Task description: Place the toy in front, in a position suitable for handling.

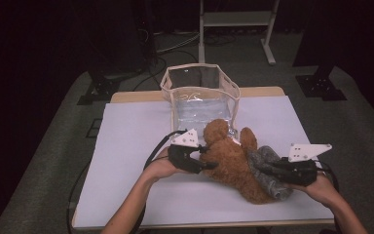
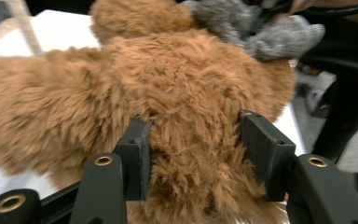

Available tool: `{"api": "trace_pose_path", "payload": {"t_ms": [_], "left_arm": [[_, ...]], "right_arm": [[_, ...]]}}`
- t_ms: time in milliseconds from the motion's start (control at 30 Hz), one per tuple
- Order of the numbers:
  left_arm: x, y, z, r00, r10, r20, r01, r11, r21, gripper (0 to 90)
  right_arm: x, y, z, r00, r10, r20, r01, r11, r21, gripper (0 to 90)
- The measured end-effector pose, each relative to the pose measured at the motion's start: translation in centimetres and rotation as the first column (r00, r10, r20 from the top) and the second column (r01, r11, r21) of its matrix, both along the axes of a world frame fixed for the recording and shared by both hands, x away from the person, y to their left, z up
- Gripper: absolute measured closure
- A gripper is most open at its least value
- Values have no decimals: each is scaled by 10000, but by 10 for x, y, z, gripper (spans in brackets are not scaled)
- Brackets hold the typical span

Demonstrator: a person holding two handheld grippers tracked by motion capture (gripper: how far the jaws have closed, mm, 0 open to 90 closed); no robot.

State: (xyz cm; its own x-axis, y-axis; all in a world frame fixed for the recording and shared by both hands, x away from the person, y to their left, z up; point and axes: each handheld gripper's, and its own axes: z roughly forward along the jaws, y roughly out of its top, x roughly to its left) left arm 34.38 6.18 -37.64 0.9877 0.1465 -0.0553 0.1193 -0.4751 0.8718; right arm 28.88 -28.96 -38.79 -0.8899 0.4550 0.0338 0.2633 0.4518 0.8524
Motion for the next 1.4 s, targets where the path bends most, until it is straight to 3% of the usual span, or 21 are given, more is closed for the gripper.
{"api": "trace_pose_path", "payload": {"t_ms": [133,300,433,500,700,833,900,1000,1033,1100,1167,1233,1400], "left_arm": [[-10,-10,2,9997,-247,71,248,9995,-184,486],[-20,-23,1,9985,-432,322,436,9990,-101,483],[-19,-19,-3,9987,-406,317,412,9990,-189,466],[-19,-15,-3,9985,-395,381,404,9989,-223,428],[-15,-6,-8,9985,-414,349,419,9990,-134,305],[-10,-7,-18,9986,-523,49,524,9985,-183,211],[-10,-11,-23,9978,-658,16,658,9978,-127,172],[-10,-23,-31,9977,-565,384,547,9975,453,119],[-10,-23,-31,9977,-565,384,547,9975,453,140],[-10,-26,-31,9986,-202,495,185,9993,337,309],[-10,-22,-27,9984,-107,562,115,9998,-136,433],[-11,-19,-21,9986,-90,513,110,9992,-395,473],[-15,-8,-1,9955,7,943,0,10000,-76,500]], "right_arm": [[-1,-1,14,9991,-265,332,276,9990,-357,802],[-5,11,25,9975,32,700,-14,9997,-260,801],[-5,7,10,9985,-89,546,114,9989,-451,805],[-6,2,3,9994,-146,326,150,9998,-120,807],[-10,-4,0,9993,-194,319,198,9997,-133,807],[-11,-7,-1,9995,-212,245,214,9997,-72,807],[-11,-7,-1,9996,-181,212,182,9998,-45,807],[-9,-6,-1,9998,-169,132,170,9998,-47,807],[-9,-6,-1,9998,-179,110,179,9998,-38,807],[-8,-4,-1,9998,-173,70,173,9999,2,807],[-7,-2,-1,9998,-191,63,191,9998,68,807],[-6,2,-1,9999,-123,96,122,9999,97,807],[2,19,4,9996,102,282,-106,9999,129,808]]}}
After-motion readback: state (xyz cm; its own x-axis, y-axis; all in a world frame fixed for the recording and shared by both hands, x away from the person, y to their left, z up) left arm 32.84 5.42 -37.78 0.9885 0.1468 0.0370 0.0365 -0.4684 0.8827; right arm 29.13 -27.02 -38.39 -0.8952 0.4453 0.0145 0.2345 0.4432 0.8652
